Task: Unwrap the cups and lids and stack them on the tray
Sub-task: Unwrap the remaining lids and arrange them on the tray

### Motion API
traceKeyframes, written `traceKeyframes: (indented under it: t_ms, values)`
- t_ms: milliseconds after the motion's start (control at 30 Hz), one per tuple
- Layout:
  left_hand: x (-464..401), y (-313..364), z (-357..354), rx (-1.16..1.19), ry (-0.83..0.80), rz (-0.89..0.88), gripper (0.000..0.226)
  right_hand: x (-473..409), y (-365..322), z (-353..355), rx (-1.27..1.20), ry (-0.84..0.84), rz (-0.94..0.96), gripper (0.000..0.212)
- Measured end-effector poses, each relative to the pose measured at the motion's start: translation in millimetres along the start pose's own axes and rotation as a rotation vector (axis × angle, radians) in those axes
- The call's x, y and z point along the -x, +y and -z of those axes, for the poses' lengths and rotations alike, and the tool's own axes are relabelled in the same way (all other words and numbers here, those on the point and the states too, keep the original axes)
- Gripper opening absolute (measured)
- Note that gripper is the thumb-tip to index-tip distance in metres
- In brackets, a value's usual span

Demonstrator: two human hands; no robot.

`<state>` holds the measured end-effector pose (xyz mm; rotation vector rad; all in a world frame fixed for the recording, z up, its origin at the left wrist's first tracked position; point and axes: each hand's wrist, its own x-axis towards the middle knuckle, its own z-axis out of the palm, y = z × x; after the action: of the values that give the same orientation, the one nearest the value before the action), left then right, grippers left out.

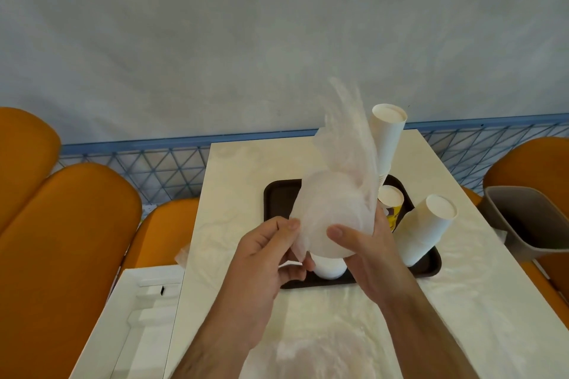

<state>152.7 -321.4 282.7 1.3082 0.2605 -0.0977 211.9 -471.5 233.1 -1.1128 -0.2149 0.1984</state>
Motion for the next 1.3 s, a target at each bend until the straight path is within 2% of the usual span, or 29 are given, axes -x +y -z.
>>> traceKeyframes:
  t_ms: [100,267,333,433,567,600,667,733,833,933,1033,1200,1300]
  values:
    - [-0.9,-4.4,-3.3,-0.019,-0.008,-0.002,0.043,0.3,1.4,-5.1,-0.137,-0.008,0.001,0.09]
    - [3.4,-17.3,-11.9,-0.067,-0.033,0.07,0.044,0.4,-0.9,-10.5,-0.35,0.046,-0.017,0.097]
    - [4.3,-23.7,-12.9,-0.09,-0.079,0.147,0.045,-0.9,-2.2,-10.8,-0.402,0.058,-0.005,0.088]
    - [0.1,-17.2,-9.9,-0.018,-0.101,0.224,0.022,0.0,-7.6,-9.5,-0.466,0.004,-0.021,0.085]
    - [-20.5,-1.9,4.5,0.179,-0.05,0.269,0.044,4.4,-10.2,-13.0,-0.647,-0.141,-0.122,0.055]
    - [-24.1,-0.8,6.4,0.199,-0.062,0.251,0.043,5.7,-10.2,-16.6,-0.677,-0.148,-0.136,0.05]
    - [-28.7,-2.1,6.9,0.226,-0.059,0.182,0.038,10.7,-14.9,-12.5,-0.669,0.011,-0.176,0.05]
    - [-29.6,-4.9,5.4,0.252,-0.037,0.106,0.027,12.8,-12.3,-11.3,-0.777,-0.06,-0.215,0.053]
    - [-28.3,-8.8,3.8,0.254,-0.042,0.053,0.008,12.3,-7.3,-10.1,-0.814,-0.176,-0.134,0.061]
    - [-25.7,-8.3,4.3,0.234,-0.047,0.032,0.012,9.5,-4.8,-7.2,-0.811,-0.25,-0.115,0.067]
    - [-21.0,-7.5,3.3,0.207,-0.039,0.007,0.01,6.8,-0.3,-1.7,-0.855,-0.222,-0.227,0.064]
    - [-13.5,-14.0,3.1,-0.151,-0.016,-0.149,0.009,-0.8,-4.8,-8.3,-0.839,-0.155,-0.196,0.05]
    - [-9.0,-14.1,5.6,-0.328,0.076,-0.254,0.013,0.2,-9.6,-10.4,-0.824,-0.108,-0.078,0.062]
